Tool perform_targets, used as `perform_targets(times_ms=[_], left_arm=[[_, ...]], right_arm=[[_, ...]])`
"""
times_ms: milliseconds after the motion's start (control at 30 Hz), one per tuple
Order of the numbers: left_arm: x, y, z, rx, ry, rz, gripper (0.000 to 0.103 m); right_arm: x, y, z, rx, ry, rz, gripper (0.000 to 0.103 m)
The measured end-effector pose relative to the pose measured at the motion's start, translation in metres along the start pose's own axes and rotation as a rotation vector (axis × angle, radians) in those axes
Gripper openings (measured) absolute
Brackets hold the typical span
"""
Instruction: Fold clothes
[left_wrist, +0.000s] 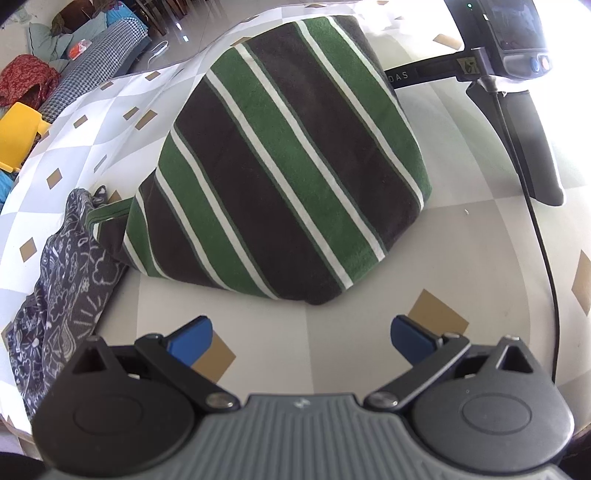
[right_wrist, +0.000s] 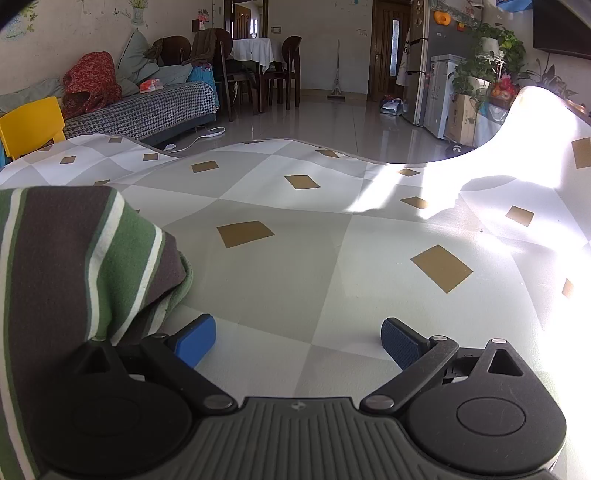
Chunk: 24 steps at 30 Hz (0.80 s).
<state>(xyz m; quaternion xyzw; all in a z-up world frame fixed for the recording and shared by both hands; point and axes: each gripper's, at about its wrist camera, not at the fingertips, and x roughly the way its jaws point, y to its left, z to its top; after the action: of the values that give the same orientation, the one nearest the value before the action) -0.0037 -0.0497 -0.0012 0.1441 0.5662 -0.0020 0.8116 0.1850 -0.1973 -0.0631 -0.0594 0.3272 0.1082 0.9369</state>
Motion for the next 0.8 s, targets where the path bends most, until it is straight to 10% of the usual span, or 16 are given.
perform_targets(times_ms=[800], left_arm=[[0.062, 0.016, 0.08, -0.095, 0.052, -0.074, 0.103]], right_arm=[[0.0, 0.0, 0.0, 0.0, 0.0, 0.0, 0.097]])
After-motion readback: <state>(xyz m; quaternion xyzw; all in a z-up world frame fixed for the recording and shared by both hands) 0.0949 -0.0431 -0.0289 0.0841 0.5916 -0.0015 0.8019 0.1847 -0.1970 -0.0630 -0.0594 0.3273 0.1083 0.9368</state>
